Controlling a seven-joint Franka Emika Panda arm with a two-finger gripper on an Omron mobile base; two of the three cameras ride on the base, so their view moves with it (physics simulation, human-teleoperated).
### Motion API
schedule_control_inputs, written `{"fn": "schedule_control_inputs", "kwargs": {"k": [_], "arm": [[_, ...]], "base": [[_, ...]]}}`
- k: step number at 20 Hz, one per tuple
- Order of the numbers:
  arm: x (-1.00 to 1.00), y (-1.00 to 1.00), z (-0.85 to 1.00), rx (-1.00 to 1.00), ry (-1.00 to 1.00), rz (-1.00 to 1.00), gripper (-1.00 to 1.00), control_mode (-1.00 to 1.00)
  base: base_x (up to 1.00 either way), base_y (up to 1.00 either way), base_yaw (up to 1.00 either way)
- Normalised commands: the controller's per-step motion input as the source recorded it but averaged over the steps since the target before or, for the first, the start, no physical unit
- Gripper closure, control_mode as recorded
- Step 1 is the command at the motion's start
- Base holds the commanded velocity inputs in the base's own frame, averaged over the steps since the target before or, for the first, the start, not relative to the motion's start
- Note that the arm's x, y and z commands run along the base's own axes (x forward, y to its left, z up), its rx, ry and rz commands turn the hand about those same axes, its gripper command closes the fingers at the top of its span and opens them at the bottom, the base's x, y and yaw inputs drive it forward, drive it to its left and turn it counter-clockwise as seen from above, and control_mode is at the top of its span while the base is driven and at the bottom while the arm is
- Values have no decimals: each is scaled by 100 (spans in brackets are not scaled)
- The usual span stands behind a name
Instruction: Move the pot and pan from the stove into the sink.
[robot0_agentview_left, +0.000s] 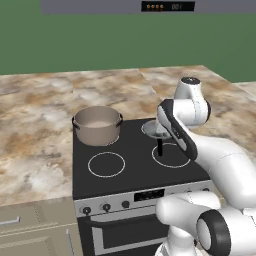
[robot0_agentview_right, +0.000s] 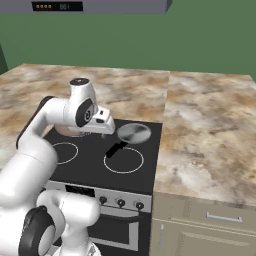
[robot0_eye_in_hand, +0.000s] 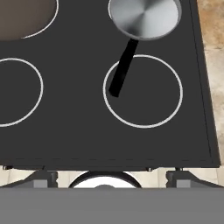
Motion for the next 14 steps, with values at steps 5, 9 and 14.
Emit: {"fn": "schedule_control_inputs", "kwargs": {"k": [5, 9, 14], "arm": [[19, -8, -49, 0, 0, 0, -100, -100], [36, -2, -42, 0, 0, 0, -100, -100], [43, 0, -36, 0, 0, -1, -100, -100]], "base": [[0, 0, 0], [0, 0, 0], [0, 0, 0]]}}
